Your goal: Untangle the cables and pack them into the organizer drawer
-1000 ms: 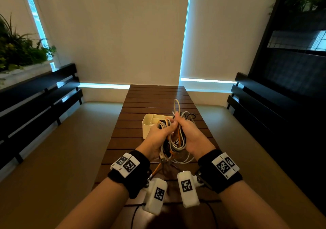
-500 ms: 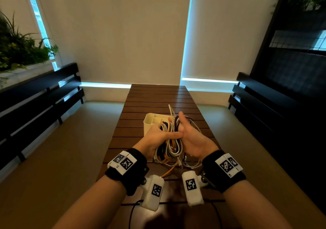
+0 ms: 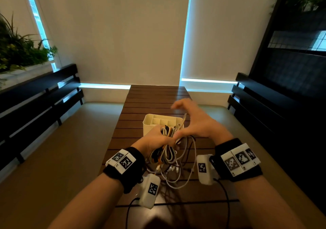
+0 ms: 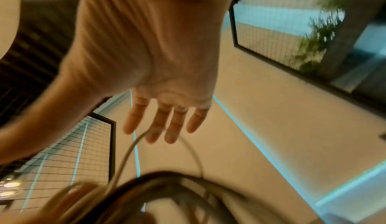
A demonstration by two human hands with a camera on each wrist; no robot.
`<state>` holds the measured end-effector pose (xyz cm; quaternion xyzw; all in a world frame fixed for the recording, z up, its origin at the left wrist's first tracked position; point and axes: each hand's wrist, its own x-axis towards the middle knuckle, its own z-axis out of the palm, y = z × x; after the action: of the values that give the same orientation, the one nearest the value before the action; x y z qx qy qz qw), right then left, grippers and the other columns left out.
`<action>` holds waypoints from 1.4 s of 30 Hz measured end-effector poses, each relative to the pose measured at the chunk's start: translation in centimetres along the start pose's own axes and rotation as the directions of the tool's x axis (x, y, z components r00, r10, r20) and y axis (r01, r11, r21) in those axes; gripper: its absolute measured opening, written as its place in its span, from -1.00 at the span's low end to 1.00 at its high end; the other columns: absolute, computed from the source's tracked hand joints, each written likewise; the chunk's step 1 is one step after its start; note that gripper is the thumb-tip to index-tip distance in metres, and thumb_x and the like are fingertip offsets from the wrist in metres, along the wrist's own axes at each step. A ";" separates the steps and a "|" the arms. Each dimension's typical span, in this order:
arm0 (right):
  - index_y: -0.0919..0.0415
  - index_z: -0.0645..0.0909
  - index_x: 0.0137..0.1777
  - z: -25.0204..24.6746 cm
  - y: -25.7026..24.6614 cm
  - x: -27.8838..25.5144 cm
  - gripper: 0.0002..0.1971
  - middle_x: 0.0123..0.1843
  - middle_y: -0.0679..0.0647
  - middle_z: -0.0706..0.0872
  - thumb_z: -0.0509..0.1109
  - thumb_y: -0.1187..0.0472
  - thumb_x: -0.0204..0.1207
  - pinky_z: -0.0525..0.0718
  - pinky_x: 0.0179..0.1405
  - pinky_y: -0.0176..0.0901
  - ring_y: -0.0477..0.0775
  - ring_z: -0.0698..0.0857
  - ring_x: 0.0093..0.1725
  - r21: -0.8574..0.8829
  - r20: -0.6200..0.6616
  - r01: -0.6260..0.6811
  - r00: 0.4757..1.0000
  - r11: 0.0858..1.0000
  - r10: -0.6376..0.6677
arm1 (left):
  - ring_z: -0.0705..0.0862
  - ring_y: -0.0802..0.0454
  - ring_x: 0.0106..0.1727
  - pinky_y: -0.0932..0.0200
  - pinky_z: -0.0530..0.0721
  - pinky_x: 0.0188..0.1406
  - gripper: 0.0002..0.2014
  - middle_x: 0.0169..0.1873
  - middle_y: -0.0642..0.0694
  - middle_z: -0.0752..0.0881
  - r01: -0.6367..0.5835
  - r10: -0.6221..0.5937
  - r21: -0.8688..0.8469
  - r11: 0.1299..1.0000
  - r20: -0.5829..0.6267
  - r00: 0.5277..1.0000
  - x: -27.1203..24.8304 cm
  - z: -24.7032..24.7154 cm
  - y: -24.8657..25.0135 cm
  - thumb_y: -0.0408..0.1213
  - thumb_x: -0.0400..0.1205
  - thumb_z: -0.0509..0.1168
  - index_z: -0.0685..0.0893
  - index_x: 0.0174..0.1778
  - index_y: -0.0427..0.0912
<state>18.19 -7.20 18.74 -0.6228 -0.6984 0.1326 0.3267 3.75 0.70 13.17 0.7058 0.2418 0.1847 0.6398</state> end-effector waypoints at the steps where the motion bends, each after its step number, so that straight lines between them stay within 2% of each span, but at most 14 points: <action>1: -0.19 0.44 0.25 0.7 0.2 0.2 -0.21 0.38 -0.06 0.50 0.72 -0.05 0.00 0.36 0.42 -0.20 -0.05 0.37 0.45 -0.059 0.123 0.052 0.991 0.997 -0.044 | 0.71 -0.21 -0.12 -0.05 0.68 -0.06 -0.61 -0.19 -0.32 0.71 -0.016 0.016 0.018 1.000 0.017 1.000 0.1 0.2 0.3 -0.51 0.27 0.40 0.63 0.02 -0.53; 4: -0.05 0.46 0.44 1.6 1.2 0.5 -0.12 0.44 -0.10 0.52 0.72 0.01 0.07 0.32 0.50 -0.27 -0.15 0.37 0.46 -0.148 0.240 0.017 0.971 0.989 0.019 | 0.74 0.03 -0.21 0.19 0.68 -0.21 -0.66 -0.20 -0.18 0.73 -0.063 0.063 0.032 0.997 0.007 0.998 0.2 0.2 0.5 -0.60 0.32 0.41 0.66 0.03 -0.38; 7: -0.07 0.26 0.59 1.5 1.5 0.1 -0.06 0.37 -0.18 0.52 0.67 0.20 0.23 0.28 0.10 -0.77 -0.33 0.41 0.29 -0.103 0.288 -0.057 0.954 0.993 0.085 | 0.73 -0.08 -0.23 0.04 0.71 -0.15 -0.72 -0.23 -0.24 0.75 -0.030 0.032 0.058 0.998 -0.025 0.999 0.0 -0.5 0.5 -0.58 0.30 0.37 0.70 -0.09 -0.30; 10: -0.13 0.21 0.60 2.4 1.2 0.1 -0.24 0.17 -0.18 0.59 0.49 0.14 0.45 0.41 0.00 -0.44 -0.18 0.55 0.10 -0.344 0.256 -0.073 0.952 0.936 0.168 | 0.73 -0.04 -0.27 0.13 0.72 -0.20 -0.75 -0.20 -0.26 0.74 -0.004 0.009 0.100 0.995 -0.051 0.999 0.2 -0.6 0.3 -0.65 0.42 0.34 0.68 -0.03 -0.33; 14: -0.05 0.55 0.31 4.0 1.8 0.9 -0.68 0.19 0.08 0.71 0.29 0.18 0.58 0.58 0.06 -0.04 0.15 0.65 0.20 -0.598 -0.183 -0.324 0.946 0.733 0.269 | 0.75 -0.12 -0.18 0.00 0.73 -0.03 -0.76 -0.19 -0.30 0.77 -0.025 0.034 0.121 0.992 -0.066 0.997 0.4 0.1 0.6 -0.47 0.39 0.51 0.70 -0.05 -0.40; 18: 0.05 0.71 0.06 4.5 3.7 1.7 -0.83 -0.05 0.07 0.80 0.40 0.21 0.50 0.66 -0.02 -0.05 0.11 0.73 -0.01 -0.202 -0.296 -0.230 0.941 0.952 0.164 | 0.68 0.13 -0.43 0.24 0.67 -0.36 -0.84 -0.49 -0.01 0.70 -0.109 0.099 -0.046 0.993 -0.179 0.979 0.1 0.1 2.2 -0.58 0.45 0.40 0.63 -0.26 -0.24; 21: 0.08 0.68 -0.18 3.6 6.0 0.8 -0.94 -0.24 0.02 0.74 0.45 0.25 0.49 0.69 -0.13 -0.12 0.00 0.71 -0.25 0.182 -0.113 -0.262 0.952 0.948 0.285 | 0.68 0.07 -0.43 0.13 0.70 -0.39 -0.86 -0.40 -0.07 0.65 -0.201 0.087 -0.332 0.922 -0.327 0.941 0.3 -2.4 4.4 -0.51 0.50 0.35 0.55 -0.11 -0.28; 26: 0.05 0.61 -0.32 4.6 8.6 0.0 -0.84 -0.24 -0.03 0.71 0.45 0.26 0.45 0.66 0.13 -0.01 0.02 0.71 -0.11 -0.059 0.384 -0.411 0.832 0.910 0.401 | 0.70 0.07 -0.51 0.23 0.66 -0.50 -0.94 -0.47 -0.07 0.68 -0.264 0.081 -0.461 0.847 -0.378 0.922 0.8 -4.4 5.5 -0.46 0.52 0.32 0.58 -0.13 -0.28; 28: 0.04 0.58 -0.36 4.9 9.2 0.3 -0.82 -0.22 0.02 0.70 0.46 0.14 0.44 0.68 0.13 0.02 0.07 0.71 -0.10 -0.134 0.306 -0.498 0.801 0.857 0.514 | 0.70 0.05 -0.51 0.19 0.67 -0.47 -0.95 -0.47 -0.09 0.67 -0.268 0.066 -0.492 0.828 -0.389 0.919 0.9 -4.2 5.1 -0.46 0.52 0.31 0.58 -0.21 -0.26; 31: -0.04 0.49 -0.34 4.2 9.7 0.8 -0.72 -0.20 0.03 0.68 0.39 -0.16 0.45 0.71 0.01 0.02 0.08 0.69 -0.12 -0.248 -0.085 -0.578 0.812 0.777 0.577 | 0.71 0.03 -0.49 0.13 0.71 -0.42 -0.95 -0.48 -0.09 0.69 -0.301 0.060 -0.510 0.806 -0.434 0.899 0.9 -4.6 4.5 -0.46 0.51 0.32 0.60 -0.21 -0.25; 34: -0.11 0.46 -0.08 3.3 8.9 0.3 -0.82 -0.05 -0.04 0.64 0.45 -0.02 0.48 0.66 0.05 -0.08 0.02 0.67 -0.01 0.111 0.109 -0.464 0.885 0.879 0.453 | 0.72 0.01 -0.47 0.07 0.76 -0.34 -0.96 -0.47 -0.11 0.71 -0.353 0.093 -0.553 0.755 -0.442 0.892 0.6 -5.0 5.1 -0.43 0.53 0.29 0.61 -0.23 -0.28; 37: 0.00 0.42 0.11 3.1 8.5 -1.4 -0.93 0.00 0.05 0.61 0.18 0.14 0.67 0.68 -0.04 -0.03 0.01 0.73 -0.14 0.606 0.389 -0.504 0.863 0.615 0.323 | 0.72 -0.01 -0.45 0.03 0.75 -0.28 -0.92 -0.45 -0.15 0.70 -0.415 0.121 -0.598 0.686 -0.468 0.875 0.3 -5.5 6.1 -0.44 0.55 0.24 0.59 -0.26 -0.30; 39: 0.14 0.54 0.13 3.2 9.3 -2.5 -0.70 -0.02 0.14 0.71 0.04 0.02 0.69 0.67 0.04 0.10 0.14 0.74 -0.08 0.777 0.393 -0.510 0.851 0.368 0.348 | 0.71 0.00 -0.49 0.04 0.75 -0.30 -0.87 -0.52 -0.11 0.69 -0.434 0.123 -0.606 0.667 -0.485 0.866 0.0 -5.9 6.6 -0.44 0.56 0.22 0.58 -0.31 -0.27; 42: 0.19 0.55 0.05 3.5 9.9 -3.0 -0.82 -0.02 0.13 0.71 0.26 0.11 0.57 0.63 0.08 0.01 0.12 0.69 -0.02 0.683 0.320 -0.494 0.864 0.538 0.388 | 0.73 0.01 -0.47 0.07 0.77 -0.35 -0.89 -0.52 -0.10 0.71 -0.423 0.128 -0.579 0.697 -0.480 0.868 0.0 -5.9 6.8 -0.43 0.56 0.24 0.58 -0.29 -0.27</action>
<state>23.85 -7.46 9.38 -0.5786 -0.4206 0.5245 0.4617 1.07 5.10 20.54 0.4039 0.1750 0.4959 0.7486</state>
